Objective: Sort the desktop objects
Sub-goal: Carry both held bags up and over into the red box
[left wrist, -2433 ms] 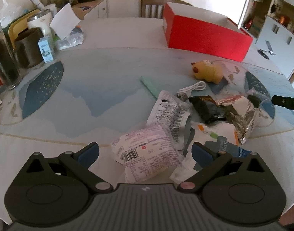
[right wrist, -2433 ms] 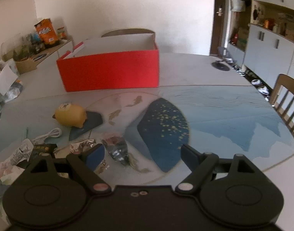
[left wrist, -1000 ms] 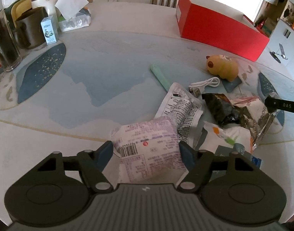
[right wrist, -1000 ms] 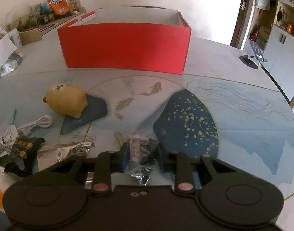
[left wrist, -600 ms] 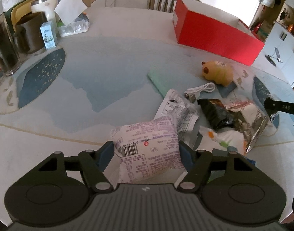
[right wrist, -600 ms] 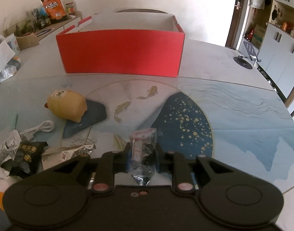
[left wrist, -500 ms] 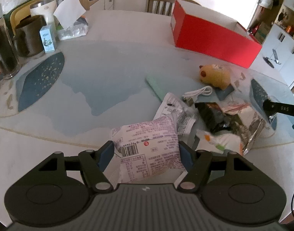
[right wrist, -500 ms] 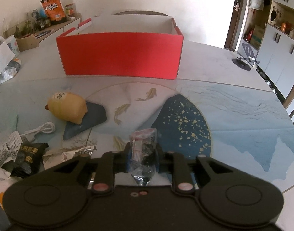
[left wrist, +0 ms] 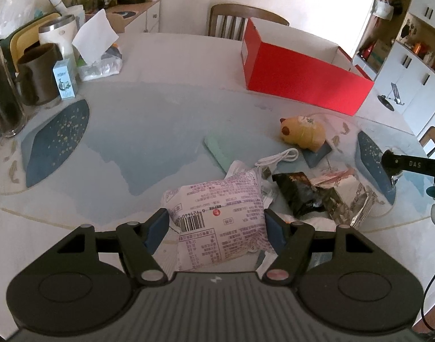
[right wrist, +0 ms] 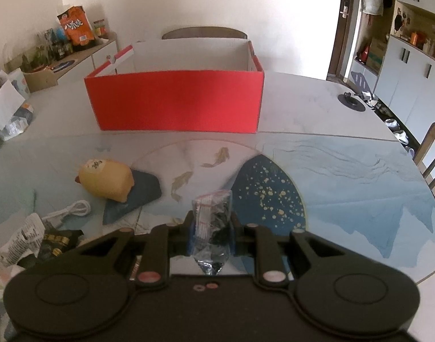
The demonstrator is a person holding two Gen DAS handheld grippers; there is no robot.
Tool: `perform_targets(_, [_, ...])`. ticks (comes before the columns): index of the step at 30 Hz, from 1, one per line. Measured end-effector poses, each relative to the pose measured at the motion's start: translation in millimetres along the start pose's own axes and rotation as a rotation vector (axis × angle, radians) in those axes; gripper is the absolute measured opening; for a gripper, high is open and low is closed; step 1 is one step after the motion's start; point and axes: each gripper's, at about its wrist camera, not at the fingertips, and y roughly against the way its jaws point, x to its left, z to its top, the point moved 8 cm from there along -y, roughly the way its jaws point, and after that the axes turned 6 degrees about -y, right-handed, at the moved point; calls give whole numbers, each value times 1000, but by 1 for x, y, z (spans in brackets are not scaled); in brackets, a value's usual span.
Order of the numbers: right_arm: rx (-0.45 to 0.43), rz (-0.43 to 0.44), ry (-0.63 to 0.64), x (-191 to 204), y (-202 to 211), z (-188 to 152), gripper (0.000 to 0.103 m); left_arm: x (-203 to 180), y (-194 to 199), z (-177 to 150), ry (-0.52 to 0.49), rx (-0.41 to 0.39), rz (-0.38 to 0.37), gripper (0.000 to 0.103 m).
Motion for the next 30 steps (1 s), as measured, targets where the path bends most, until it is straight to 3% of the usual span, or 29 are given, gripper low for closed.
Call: perform_targets(30, [-84,62,31,-1,29,66,21,-46,-1,84,-85,-99,-29,71])
